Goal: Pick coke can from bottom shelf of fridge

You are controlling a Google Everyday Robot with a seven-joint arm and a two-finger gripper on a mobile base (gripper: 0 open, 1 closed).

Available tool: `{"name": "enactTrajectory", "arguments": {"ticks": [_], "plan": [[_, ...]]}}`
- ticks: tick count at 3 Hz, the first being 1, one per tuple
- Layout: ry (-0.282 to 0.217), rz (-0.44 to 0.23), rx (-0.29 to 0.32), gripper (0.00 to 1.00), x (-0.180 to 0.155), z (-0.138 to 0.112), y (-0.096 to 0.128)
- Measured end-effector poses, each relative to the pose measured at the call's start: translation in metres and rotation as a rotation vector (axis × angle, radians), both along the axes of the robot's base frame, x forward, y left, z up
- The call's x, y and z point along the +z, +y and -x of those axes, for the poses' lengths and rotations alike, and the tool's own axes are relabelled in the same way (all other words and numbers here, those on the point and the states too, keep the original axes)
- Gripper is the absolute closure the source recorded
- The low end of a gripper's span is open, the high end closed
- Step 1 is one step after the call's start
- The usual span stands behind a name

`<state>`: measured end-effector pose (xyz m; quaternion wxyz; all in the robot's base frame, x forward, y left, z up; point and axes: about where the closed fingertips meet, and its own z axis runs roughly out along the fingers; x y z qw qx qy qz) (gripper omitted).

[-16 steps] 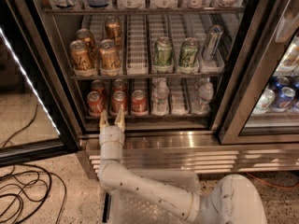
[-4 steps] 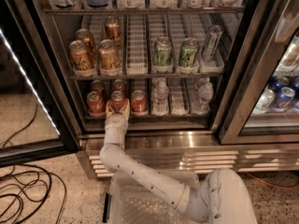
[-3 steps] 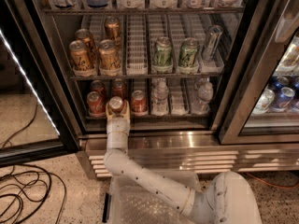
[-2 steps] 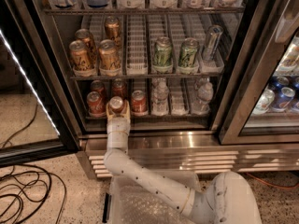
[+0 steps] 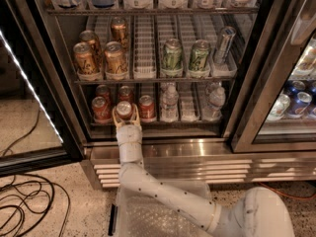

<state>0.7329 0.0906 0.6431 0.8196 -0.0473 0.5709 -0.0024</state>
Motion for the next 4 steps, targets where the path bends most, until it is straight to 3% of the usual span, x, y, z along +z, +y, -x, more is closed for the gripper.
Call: {"name": "enactTrajectory", "arguments": {"ticks": [1,2,3,4], "plan": [[-0.108,0.022,0.139,1.00,0.054,0.038,-0.002],[-0.149,0.047,0.280,1.00,0.095,0.066,-0.003],[-0.118,0.081,0.414,1.00,0.101,0.090,-0.024],[-0.114,0.189,0.497,1.00,0.107,0.116,-0.051]]}}
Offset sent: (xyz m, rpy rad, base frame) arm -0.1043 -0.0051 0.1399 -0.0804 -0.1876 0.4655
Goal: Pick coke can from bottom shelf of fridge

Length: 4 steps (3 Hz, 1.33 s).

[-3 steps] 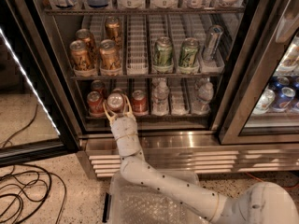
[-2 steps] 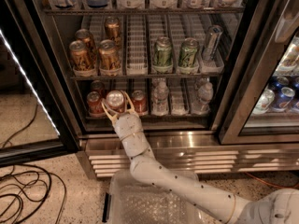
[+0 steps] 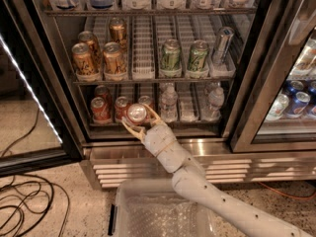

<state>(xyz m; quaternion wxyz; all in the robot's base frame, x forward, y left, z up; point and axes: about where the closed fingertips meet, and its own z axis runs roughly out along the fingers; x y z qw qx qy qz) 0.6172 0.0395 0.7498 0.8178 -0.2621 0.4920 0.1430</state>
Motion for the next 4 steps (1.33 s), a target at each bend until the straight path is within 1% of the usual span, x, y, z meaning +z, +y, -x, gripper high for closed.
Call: {"name": "enactTrajectory", "arguments": {"ticks": [1,2,3,4], "plan": [[-0.004,0.119,0.129,1.00,0.011,0.045,0.020],[0.002,0.300,0.370,1.00,0.005,0.126,0.111],[0.061,0.550,0.578,1.00,-0.053,0.203,0.177],[0.038,0.616,0.608,1.00,-0.059,0.217,0.186]]}}
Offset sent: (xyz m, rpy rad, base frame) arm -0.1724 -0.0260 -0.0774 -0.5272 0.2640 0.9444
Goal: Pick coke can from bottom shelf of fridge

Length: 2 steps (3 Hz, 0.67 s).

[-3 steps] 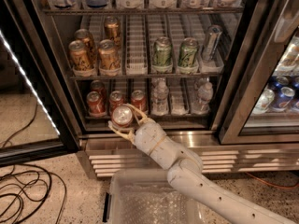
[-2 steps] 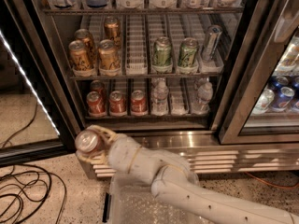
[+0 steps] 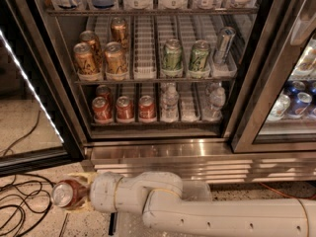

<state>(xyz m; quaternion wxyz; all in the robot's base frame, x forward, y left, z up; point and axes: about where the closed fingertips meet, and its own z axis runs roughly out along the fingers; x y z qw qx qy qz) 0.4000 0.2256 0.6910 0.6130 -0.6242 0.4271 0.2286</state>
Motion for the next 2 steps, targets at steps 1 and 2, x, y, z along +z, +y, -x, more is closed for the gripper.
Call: {"name": "enactTrajectory", "arguments": {"ticks": [1,2], "plan": [[0.036,0.021,-0.006,1.00,-0.002,0.004,-0.003],[0.080,0.078,-0.053,1.00,0.005,0.015,-0.024]]}}
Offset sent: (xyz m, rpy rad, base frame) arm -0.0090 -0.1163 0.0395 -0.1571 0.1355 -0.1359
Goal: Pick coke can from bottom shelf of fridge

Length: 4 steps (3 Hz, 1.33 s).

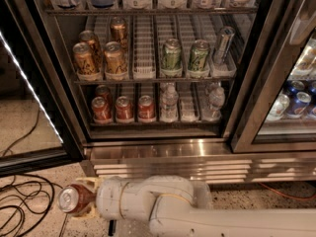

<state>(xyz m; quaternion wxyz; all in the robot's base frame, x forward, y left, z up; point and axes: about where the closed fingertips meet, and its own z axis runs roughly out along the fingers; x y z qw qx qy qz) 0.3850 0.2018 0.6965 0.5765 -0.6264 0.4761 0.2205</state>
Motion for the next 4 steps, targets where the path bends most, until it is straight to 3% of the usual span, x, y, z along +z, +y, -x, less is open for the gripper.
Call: {"name": "enactTrajectory", "arguments": {"ticks": [1,2,4], "plan": [[0.026,0.045,-0.073,1.00,0.010,0.001,-0.030],[0.018,0.070,-0.157,1.00,0.029,-0.007,-0.070],[-0.022,0.058,-0.294,1.00,0.072,-0.022,-0.169]]}}
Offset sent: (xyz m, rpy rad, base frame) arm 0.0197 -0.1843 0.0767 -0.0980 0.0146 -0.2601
